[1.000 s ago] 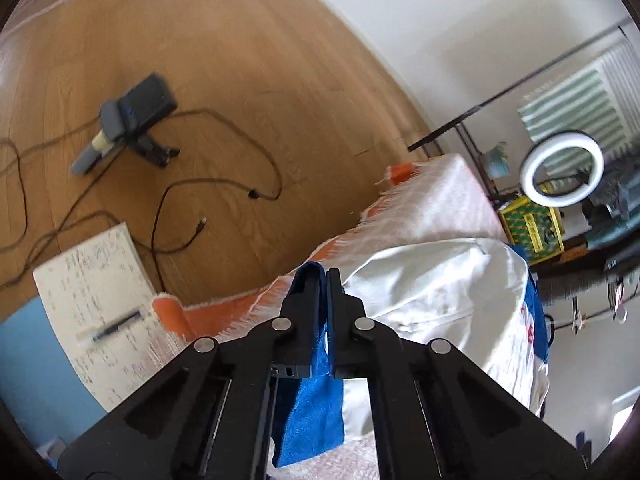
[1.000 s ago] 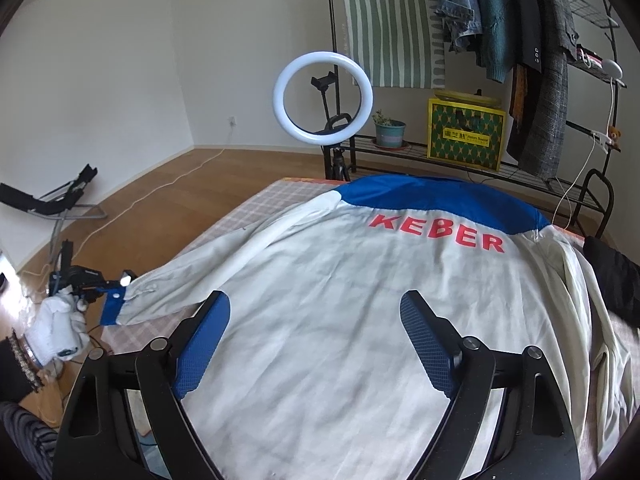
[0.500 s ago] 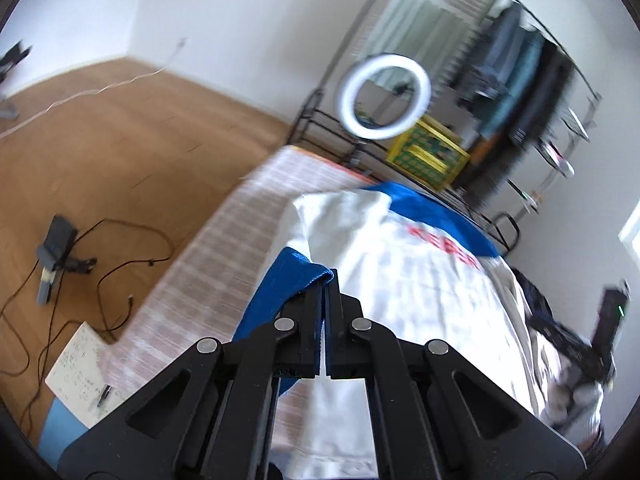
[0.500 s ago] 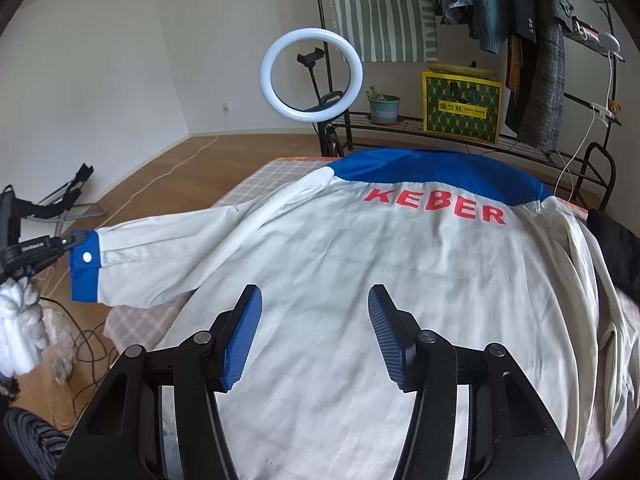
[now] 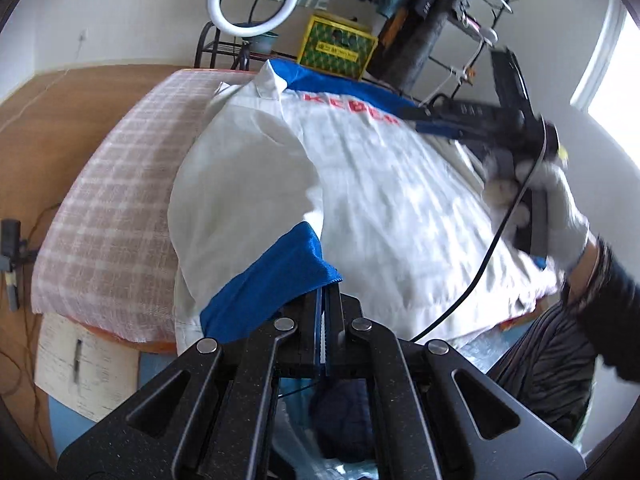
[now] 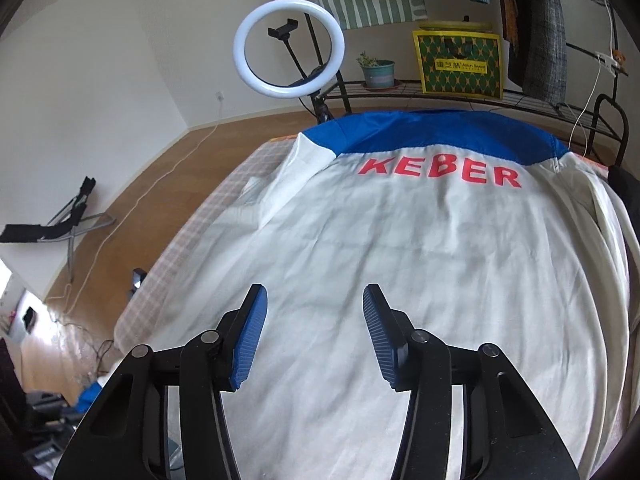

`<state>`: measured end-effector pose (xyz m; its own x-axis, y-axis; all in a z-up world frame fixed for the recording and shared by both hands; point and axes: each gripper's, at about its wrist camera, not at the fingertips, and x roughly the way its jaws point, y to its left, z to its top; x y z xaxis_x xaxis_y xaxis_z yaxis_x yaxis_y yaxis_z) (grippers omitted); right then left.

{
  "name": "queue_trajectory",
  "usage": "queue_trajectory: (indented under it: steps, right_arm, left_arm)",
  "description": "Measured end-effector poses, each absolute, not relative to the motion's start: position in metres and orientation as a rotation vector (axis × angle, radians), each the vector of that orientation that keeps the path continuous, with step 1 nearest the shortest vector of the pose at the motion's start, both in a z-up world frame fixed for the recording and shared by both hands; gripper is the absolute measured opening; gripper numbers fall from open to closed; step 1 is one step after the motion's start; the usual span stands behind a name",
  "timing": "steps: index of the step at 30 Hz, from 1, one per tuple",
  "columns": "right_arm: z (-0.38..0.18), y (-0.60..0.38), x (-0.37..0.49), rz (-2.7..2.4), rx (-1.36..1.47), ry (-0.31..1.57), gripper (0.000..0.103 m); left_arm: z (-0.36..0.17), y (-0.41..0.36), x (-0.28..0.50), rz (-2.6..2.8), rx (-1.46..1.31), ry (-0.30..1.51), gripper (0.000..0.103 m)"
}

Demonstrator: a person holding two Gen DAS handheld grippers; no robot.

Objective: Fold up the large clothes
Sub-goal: 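Carry the held sleeve across the jacket back with the left gripper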

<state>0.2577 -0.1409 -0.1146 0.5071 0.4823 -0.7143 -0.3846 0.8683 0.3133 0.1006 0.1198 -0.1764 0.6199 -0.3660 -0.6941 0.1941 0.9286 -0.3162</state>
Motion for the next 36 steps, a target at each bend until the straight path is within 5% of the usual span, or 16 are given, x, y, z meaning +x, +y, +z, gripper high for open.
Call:
queue_trajectory:
  steps: [23,24,25,26,33,36]
  right_arm:
    - [-0.222,-0.085,0.318,0.637,0.337,1.277,0.054]
    - [-0.221,-0.085,0.317,0.641,0.341,1.276,0.045]
    - [-0.221,-0.084,0.316,0.661,0.357,1.288,0.018]
    - [-0.223,-0.083,0.315,0.693,0.397,1.306,0.006]
    - [-0.207,-0.072,0.307,0.691,0.242,1.275,0.003]
    - [-0.208,-0.071,0.302,0.661,0.134,1.262,0.003]
  left_arm:
    - [-0.193,0.113,0.089,-0.42,-0.199,0.86,0.0]
    - [-0.192,0.115,0.089,-0.412,-0.2,0.857,0.0]
    - [-0.191,0.116,0.088,-0.402,-0.184,0.848,0.0]
    - [-0.19,0.115,0.087,-0.396,-0.158,0.843,0.0]
    - [-0.208,0.112,0.069,-0.416,-0.069,0.954,0.0]
    - [-0.21,0.121,0.056,-0.395,-0.089,0.972,0.017]
